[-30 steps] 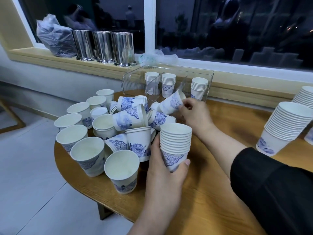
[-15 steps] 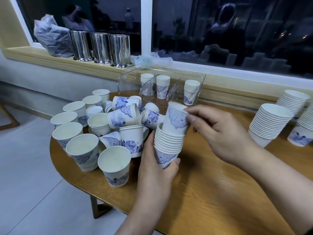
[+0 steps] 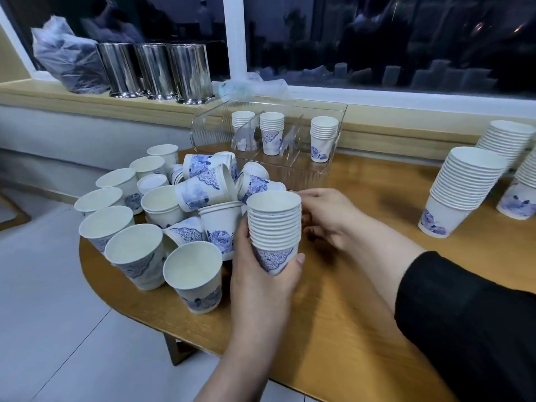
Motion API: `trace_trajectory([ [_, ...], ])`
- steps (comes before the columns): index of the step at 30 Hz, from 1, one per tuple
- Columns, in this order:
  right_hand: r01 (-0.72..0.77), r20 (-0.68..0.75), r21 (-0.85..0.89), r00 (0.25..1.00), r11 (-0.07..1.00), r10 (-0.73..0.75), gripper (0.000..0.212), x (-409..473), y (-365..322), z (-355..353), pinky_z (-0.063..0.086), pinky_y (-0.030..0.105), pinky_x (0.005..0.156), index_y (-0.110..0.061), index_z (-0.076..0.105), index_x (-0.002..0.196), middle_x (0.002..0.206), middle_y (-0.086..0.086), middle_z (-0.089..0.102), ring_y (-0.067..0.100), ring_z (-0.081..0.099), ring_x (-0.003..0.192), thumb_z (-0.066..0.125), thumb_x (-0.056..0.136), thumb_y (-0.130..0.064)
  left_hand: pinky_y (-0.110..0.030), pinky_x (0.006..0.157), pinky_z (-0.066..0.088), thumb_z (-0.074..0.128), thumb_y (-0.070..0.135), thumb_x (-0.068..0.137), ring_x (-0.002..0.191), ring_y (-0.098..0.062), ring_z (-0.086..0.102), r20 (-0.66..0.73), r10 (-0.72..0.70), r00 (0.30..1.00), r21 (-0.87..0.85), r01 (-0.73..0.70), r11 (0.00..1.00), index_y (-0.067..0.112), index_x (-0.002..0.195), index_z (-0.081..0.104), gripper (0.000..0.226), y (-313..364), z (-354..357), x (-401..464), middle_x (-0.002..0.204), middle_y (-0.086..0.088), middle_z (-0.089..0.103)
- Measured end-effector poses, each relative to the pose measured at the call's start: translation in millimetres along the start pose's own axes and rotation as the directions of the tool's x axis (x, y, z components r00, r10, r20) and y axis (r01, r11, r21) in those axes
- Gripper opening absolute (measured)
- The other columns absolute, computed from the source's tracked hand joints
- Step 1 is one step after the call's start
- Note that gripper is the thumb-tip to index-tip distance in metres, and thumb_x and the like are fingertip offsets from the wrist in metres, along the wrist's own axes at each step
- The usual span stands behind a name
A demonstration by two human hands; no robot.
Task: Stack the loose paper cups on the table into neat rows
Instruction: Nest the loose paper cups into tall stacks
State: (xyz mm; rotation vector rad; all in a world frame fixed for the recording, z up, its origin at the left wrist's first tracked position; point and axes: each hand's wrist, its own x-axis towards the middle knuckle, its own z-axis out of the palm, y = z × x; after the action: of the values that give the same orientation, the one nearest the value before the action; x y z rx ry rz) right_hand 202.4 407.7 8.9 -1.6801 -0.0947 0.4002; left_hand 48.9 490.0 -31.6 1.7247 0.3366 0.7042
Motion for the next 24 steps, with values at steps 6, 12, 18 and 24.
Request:
trace_trajectory([
  [6, -0.068, 0.027, 0.081, 0.997, 0.994, 0.066, 0.015, 17.4, -3.9, 17.1, 0.039, 0.038, 0.074, -0.012, 0.067, 0.097, 0.088, 0.009, 0.069, 0.021, 0.057, 0.075, 0.073, 0.087, -0.021, -0.043, 0.111, 0.045, 0.084, 0.025, 0.068, 0.129, -0.003, 0.054, -0.016, -0.004, 1.0, -0.025, 0.003, 1.0, 0.038, 0.148, 0.036, 0.093, -2.5, -2.6, 3.0, 0.141, 0.017, 0.057],
  [12, 0.037, -0.135, 0.24, 0.991, 0.97, -0.005, 0.01, 10.7, 1.3, 0.9, 0.034, 0.028, 0.051, -0.013, 0.063, 0.1, 0.07, 0.008, 0.062, 0.016, 0.052, 0.054, 0.065, 0.093, -0.02, -0.043, 0.109, 0.046, 0.08, 0.035, 0.064, 0.129, -0.006, 0.056, -0.014, 0.001, 1.0, -0.005, -0.001, 1.0, 0.04, 0.147, 0.036, 0.094, -4.2, -1.8, 3.7, 0.14, 0.015, 0.059],
  [18, 0.58, -0.269, 0.072, 0.795, 0.812, -0.544, 0.011, -61.0, -37.2, -51.3, 0.044, 0.026, 0.053, -0.021, 0.065, 0.095, 0.08, -0.001, 0.065, 0.014, 0.057, 0.067, 0.056, 0.1, -0.019, -0.041, 0.113, 0.042, 0.084, 0.021, 0.07, 0.132, -0.004, 0.052, 0.05, 0.043, 0.998, 0.024, -0.044, 0.999, 0.041, 0.147, 0.04, 0.091, -2.4, 3.4, 0.1, 0.142, 0.018, 0.056],
  [24, 0.692, 0.06, -0.32, 0.696, 0.647, -0.715, 0.014, -114.2, -55.3, -74.5, 0.045, 0.015, 0.062, -0.016, 0.071, 0.102, 0.072, -0.014, 0.065, 0.0, 0.054, 0.065, 0.058, 0.098, -0.014, -0.044, 0.113, 0.042, 0.081, 0.026, 0.07, 0.136, -0.01, 0.05, 0.136, 0.083, 0.987, 0.081, -0.095, 0.992, 0.043, 0.15, 0.034, 0.094, 1.3, 17.2, -6.6, 0.146, 0.016, 0.052],
])
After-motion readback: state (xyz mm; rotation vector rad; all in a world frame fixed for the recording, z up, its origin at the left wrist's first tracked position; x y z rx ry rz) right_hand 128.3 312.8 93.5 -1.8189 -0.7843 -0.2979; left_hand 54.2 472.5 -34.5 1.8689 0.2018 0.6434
